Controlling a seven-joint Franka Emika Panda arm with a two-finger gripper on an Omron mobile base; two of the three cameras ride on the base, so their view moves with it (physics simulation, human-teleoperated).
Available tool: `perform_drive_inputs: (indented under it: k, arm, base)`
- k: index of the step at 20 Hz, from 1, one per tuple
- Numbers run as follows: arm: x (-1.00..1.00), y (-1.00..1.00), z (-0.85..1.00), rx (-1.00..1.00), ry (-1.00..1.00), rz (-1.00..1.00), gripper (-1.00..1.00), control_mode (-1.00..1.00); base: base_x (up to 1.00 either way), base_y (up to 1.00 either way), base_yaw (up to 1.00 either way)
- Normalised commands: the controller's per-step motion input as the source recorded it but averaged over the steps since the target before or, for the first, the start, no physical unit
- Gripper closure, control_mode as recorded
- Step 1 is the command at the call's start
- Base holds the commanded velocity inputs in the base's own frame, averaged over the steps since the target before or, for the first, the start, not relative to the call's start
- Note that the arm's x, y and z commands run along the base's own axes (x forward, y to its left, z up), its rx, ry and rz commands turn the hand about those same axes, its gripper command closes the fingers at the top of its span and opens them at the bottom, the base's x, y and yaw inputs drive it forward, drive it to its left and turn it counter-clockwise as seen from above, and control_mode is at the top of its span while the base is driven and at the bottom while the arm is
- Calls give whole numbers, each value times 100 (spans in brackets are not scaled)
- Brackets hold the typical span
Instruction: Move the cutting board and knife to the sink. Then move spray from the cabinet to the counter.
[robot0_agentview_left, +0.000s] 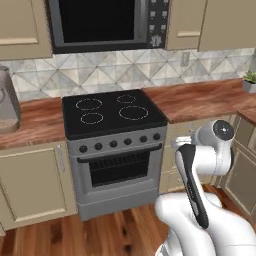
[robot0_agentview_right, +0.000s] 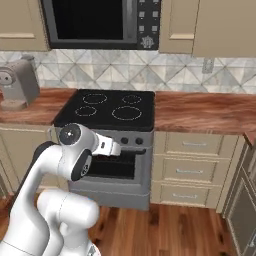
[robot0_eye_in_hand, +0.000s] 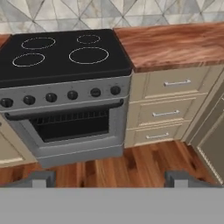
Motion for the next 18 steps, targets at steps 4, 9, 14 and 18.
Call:
perform_drive_inputs:
  k: [4,9,14,18]
  arm:
    - [0,0,0,0,0,0,-100,100]
    - [0,0,0,0,0,0,-100,100]
    - [0,0,0,0,0,0,-100,100]
    - [0,0,0,0,0,0,-100,100]
  base:
    - [51,-37,-38]
    - [29,-9,-54]
    - [4,0,-74]
    - [9,0,-81]
